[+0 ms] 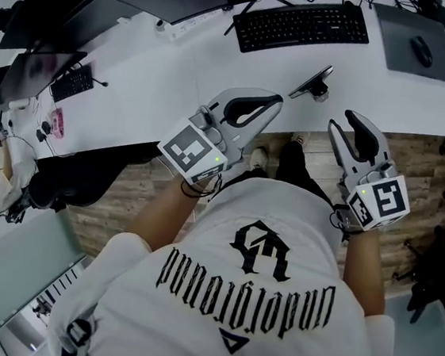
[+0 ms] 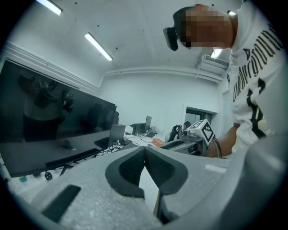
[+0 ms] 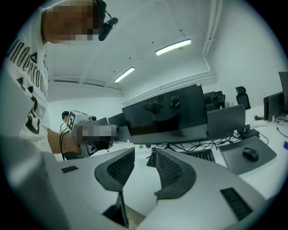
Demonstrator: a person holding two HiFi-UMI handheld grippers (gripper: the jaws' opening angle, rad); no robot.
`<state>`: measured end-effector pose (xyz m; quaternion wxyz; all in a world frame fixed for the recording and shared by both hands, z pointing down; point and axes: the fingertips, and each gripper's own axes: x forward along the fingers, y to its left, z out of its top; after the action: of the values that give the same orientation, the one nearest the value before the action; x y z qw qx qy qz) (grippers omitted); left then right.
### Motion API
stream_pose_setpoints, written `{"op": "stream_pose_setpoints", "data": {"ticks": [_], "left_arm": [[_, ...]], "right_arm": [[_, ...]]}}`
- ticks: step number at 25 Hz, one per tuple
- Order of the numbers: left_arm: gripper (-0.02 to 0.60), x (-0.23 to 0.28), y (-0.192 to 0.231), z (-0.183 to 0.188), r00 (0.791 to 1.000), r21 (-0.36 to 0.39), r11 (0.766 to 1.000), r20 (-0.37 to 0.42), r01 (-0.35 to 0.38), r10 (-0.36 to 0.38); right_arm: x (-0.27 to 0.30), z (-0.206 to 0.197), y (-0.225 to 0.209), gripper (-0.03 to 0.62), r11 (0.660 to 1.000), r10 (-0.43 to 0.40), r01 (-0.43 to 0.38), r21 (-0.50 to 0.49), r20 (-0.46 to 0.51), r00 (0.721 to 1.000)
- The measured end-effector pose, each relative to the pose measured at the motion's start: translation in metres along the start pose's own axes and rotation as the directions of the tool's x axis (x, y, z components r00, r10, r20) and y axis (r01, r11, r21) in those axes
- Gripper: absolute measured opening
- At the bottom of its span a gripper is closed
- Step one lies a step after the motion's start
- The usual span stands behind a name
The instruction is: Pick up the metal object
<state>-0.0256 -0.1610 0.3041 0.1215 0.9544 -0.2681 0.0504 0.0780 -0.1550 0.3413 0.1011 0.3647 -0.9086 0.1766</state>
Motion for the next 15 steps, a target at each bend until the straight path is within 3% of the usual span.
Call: {"op": "stream_pose_setpoints", "data": {"ticks": [7, 15], "left_arm": [[0.014, 0.029, 0.034, -0.041, 0.998, -0.07, 0.997, -0.051, -0.025, 0.021], [0.014, 0.057, 0.061, -0.094, 0.991, -0.111, 0.993, -0.129, -0.042, 0.028]], "right_arm": [[0.032, -0.053, -0.05, 0.133, 0.981, 0.019, 0.0, 0.192, -0.097, 0.995], [0.066, -0.126, -0.087, 0.137, 0.91, 0.069, 0.01, 0.414, -0.176, 0.982]]}}
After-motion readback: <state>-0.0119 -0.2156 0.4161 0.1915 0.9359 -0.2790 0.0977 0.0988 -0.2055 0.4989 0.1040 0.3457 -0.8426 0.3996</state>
